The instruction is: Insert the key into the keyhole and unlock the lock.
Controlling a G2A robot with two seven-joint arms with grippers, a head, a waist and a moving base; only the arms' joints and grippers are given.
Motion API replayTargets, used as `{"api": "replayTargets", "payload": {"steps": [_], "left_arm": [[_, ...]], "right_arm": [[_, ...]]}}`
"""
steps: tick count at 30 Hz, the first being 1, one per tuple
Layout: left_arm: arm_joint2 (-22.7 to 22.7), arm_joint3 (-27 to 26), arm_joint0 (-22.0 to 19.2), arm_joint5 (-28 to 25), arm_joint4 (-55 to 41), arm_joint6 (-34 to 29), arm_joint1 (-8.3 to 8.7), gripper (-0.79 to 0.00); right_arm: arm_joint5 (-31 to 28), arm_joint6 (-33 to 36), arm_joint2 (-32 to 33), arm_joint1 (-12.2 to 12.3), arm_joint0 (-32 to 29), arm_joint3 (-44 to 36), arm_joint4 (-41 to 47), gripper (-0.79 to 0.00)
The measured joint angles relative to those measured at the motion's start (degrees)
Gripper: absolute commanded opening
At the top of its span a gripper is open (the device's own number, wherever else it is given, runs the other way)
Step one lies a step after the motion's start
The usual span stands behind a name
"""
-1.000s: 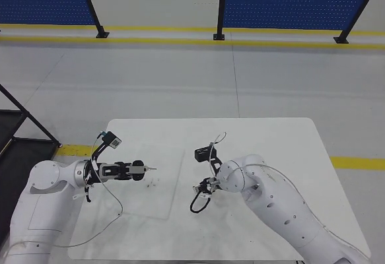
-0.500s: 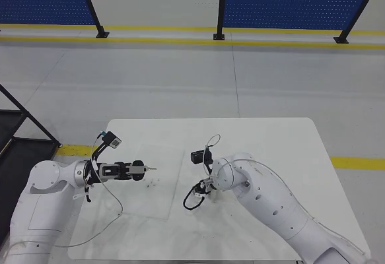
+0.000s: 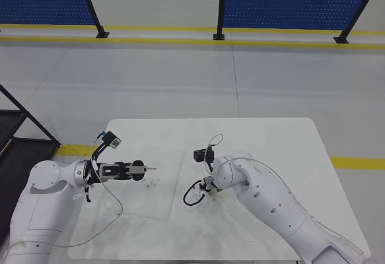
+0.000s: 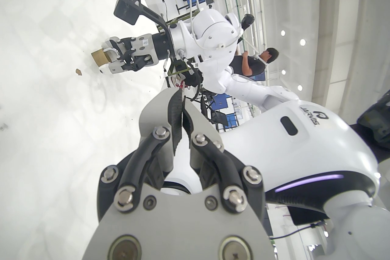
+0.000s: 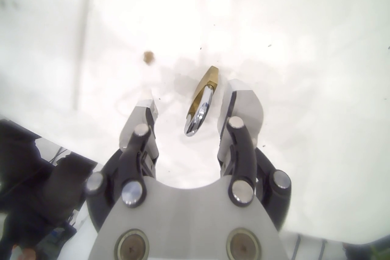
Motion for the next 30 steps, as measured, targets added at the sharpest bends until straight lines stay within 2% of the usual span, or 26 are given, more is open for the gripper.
{"api": "replayTargets", "payload": {"steps": [4,7,13,15,17,24,27,30], "left_arm": [[0.0,0.0,0.0,0.0,0.0,0.0,0.0,-0.785],[0.0,0.0,0.0,0.0,0.0,0.0,0.0,-0.785],[0.0,0.0,0.0,0.0,0.0,0.0,0.0,-0.785],[0.0,0.0,0.0,0.0,0.0,0.0,0.0,-0.785],[0.0,0.0,0.0,0.0,0.0,0.0,0.0,-0.785],[0.0,0.0,0.0,0.0,0.0,0.0,0.0,-0.785],[0.0,0.0,0.0,0.0,0.0,0.0,0.0,-0.785],[0.0,0.0,0.0,0.0,0.0,0.0,0.0,-0.785]], "right_arm": [[0.3,-0.3,0.1,-0.1,-0.2,0.2,-0.7,-0.517],[0.6,-0.6,0.3,-0.2,-0.4,0.4,-1.1,-0.511],[0.9,-0.9,0.3,-0.5,-0.6,1.3,-2.0,-0.56],[0.9,-0.9,0.3,-0.6,-0.6,1.6,-2.3,-0.613],[0.9,-0.9,0.2,-0.7,-0.6,1.9,-2.5,-0.785],[2.0,-2.0,1.6,-1.1,-1.2,1.7,-1.7,-0.785],[3.1,-3.1,4.8,-0.6,-2.7,-0.5,0.5,-0.785],[1.2,-5.4,10.4,0.6,-5.8,-4.0,5.1,-0.785]]}}
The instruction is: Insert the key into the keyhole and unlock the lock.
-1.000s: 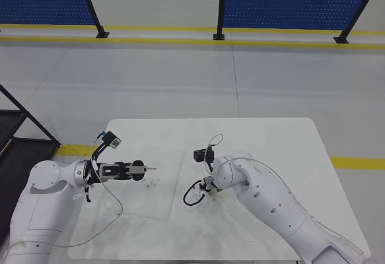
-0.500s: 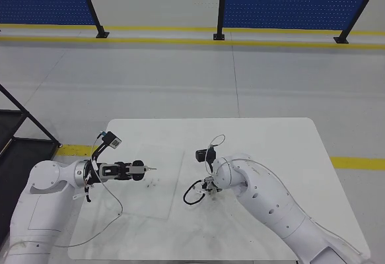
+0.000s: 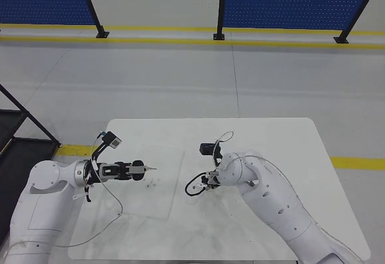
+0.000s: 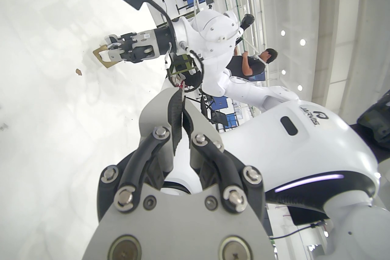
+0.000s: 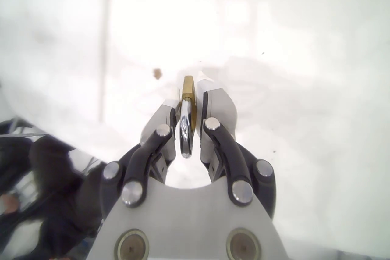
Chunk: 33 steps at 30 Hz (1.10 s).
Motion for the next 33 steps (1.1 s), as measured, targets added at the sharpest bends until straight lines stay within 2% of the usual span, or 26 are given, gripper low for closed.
{"api": "replayTargets", "payload": {"steps": [3,7,10,14,20,33], "left_arm": [[0.0,0.0,0.0,0.0,0.0,0.0,0.0,-0.785],[0.0,0.0,0.0,0.0,0.0,0.0,0.0,-0.785],[0.0,0.0,0.0,0.0,0.0,0.0,0.0,-0.785],[0.0,0.0,0.0,0.0,0.0,0.0,0.0,-0.785],[0.0,0.0,0.0,0.0,0.0,0.0,0.0,-0.785],[0.0,0.0,0.0,0.0,0.0,0.0,0.0,-0.785]], "right_arm": [[-5.2,-4.7,7.1,1.3,-4.9,-3.0,6.9,-0.785],[-15.2,-10.9,16.2,2.4,-12.4,-4.9,19.8,-0.785],[-22.5,-13.5,20.7,2.8,-16.3,-3.4,30.1,-0.785],[-30.0,-13.5,23.5,2.9,-18.7,0.5,42.0,-0.785],[-34.5,-10.5,25.1,3.3,-17.7,5.7,50.9,-0.785],[-34.7,-10.4,25.2,3.4,-17.6,5.9,51.3,-0.785]]}}
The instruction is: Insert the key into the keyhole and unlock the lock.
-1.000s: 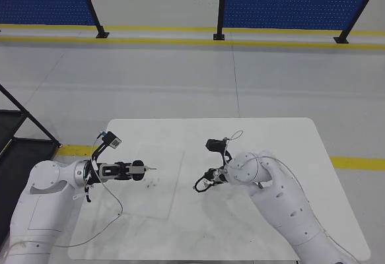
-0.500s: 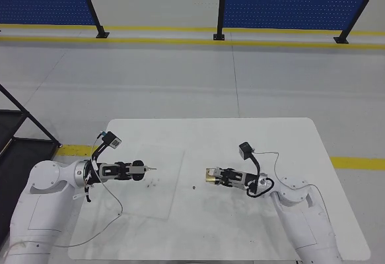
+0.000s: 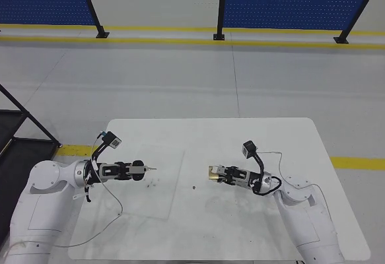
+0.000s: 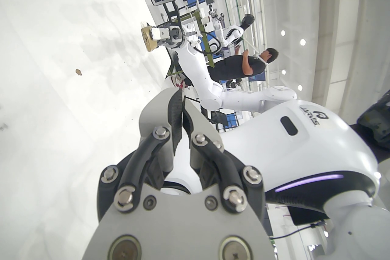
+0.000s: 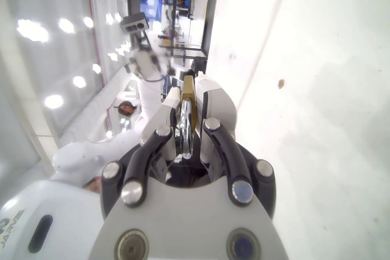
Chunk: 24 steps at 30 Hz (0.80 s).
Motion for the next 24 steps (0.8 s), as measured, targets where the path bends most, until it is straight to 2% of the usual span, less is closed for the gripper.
{"api": "replayTargets", "payload": {"steps": [3,6,16,24], "left_arm": [[0.4,-0.2,0.2,0.3,-0.4,0.5,-0.08,-0.785],[2.7,-1.2,1.1,1.1,-3.2,2.7,-0.44,-0.785],[10.0,-0.4,-0.4,1.4,-7.9,3.1,-1.18,-0.785],[13.5,-0.3,-1.5,1.1,-7.2,3.5,-1.37,-0.785]], "right_arm": [[0.0,-0.4,0.1,0.0,-0.2,0.0,-0.1,-0.785],[-0.5,-1.8,-0.1,0.1,-1.1,-0.2,1.6,-0.785],[-3.8,11.9,-0.4,0.4,-0.4,5.8,19.1,-0.785],[-5.7,14.9,-1.4,0.6,1.4,8.8,23.4,-0.785]]}}
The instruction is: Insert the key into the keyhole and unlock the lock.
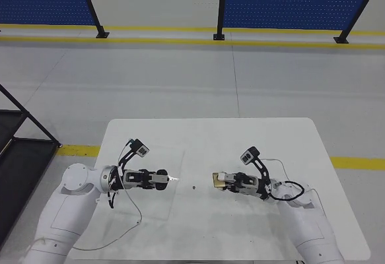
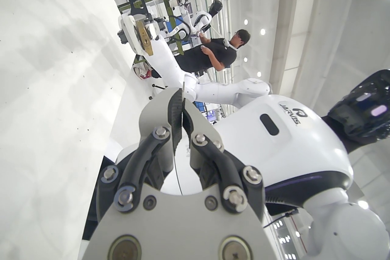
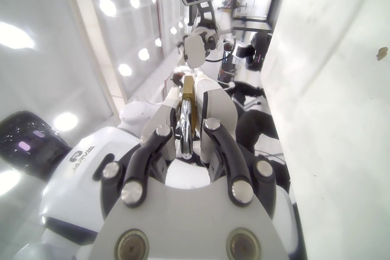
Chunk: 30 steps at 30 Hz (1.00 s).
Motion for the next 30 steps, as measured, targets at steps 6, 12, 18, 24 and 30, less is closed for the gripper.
{"api": "replayTargets", "payload": {"steps": [6,12,18,24,30], "left_arm": [[2.6,0.0,-0.9,0.0,1.7,2.3,-0.18,-0.785],[4.7,-0.1,-1.9,-0.4,4.3,4.1,-0.26,-0.785],[6.8,0.5,-3.2,-0.9,6.4,5.7,-0.38,-0.785],[9.3,3.1,-5.5,-1.8,7.0,7.0,-0.73,-0.785],[11.6,5.1,-7.6,-2.3,8.4,8.9,-1.06,-0.785]], "right_arm": [[-4.3,-3.0,-0.6,0.2,0.1,-0.3,-1.6,-0.785],[-10.2,-8.4,-1.0,0.5,-1.1,-2.5,-6.4,-0.785],[-12.2,-11.5,-1.4,0.9,-2.4,-4.6,-9.4,-0.785],[-12.2,-12.6,-1.6,1.3,-3.3,-6.5,-10.3,-0.785],[-11.9,-14.4,-1.9,1.8,-4.0,-7.9,-11.6,-0.785]]}}
